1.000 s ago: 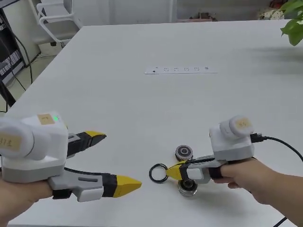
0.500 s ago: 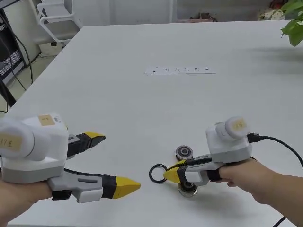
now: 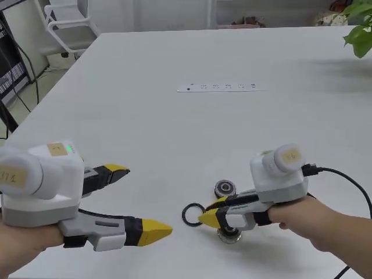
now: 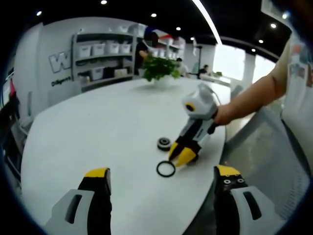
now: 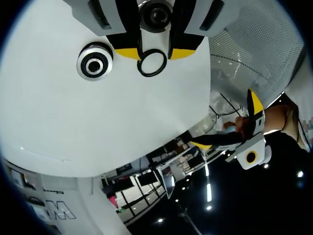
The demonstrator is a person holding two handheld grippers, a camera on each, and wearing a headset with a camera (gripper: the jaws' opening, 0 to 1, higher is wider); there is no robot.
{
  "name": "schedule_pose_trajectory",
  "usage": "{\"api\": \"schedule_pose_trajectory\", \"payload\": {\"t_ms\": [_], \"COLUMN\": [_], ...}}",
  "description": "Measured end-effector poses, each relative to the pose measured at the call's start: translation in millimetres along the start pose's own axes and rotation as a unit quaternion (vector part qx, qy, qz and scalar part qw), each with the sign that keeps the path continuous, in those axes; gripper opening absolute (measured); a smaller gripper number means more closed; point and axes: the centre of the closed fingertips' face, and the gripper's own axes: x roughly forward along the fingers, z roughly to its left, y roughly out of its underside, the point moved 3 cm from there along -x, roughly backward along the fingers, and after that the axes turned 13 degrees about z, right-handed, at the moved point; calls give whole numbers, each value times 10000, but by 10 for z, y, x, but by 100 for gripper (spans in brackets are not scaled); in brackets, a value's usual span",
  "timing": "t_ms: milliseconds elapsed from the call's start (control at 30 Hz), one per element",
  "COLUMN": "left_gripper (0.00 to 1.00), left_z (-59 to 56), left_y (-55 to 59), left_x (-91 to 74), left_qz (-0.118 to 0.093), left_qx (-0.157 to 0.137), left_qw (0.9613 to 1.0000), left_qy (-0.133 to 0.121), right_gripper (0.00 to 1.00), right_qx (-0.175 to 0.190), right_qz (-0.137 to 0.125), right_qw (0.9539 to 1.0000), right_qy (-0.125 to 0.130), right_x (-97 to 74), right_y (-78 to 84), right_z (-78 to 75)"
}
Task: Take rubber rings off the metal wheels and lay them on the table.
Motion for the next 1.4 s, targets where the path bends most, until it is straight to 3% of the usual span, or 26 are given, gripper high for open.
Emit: {"api": "schedule_pose_trajectory", "payload": {"t_ms": [433,900,1400], "left_gripper": [88,88,87], "left_z": [-18,-19,30], "left_y": [10,-42,-141], "left_x": [-13,1,37], "left_qz": [8,-11,-22], "left_qx": [-11,25,122], "left_qw": [10000,10000,9999], "left_qy": [5,62,69], "right_gripper": [22,25,32], "right_qx": [-92,-64,-169], "right_qz": [-1,-402,-740], "right_qw": [9999,9991,9967], "right_qy": [45,71,289], "right_x": [-24,-222,-439], "right_y": [4,-121,-204], "right_z": [9,5,-65]}}
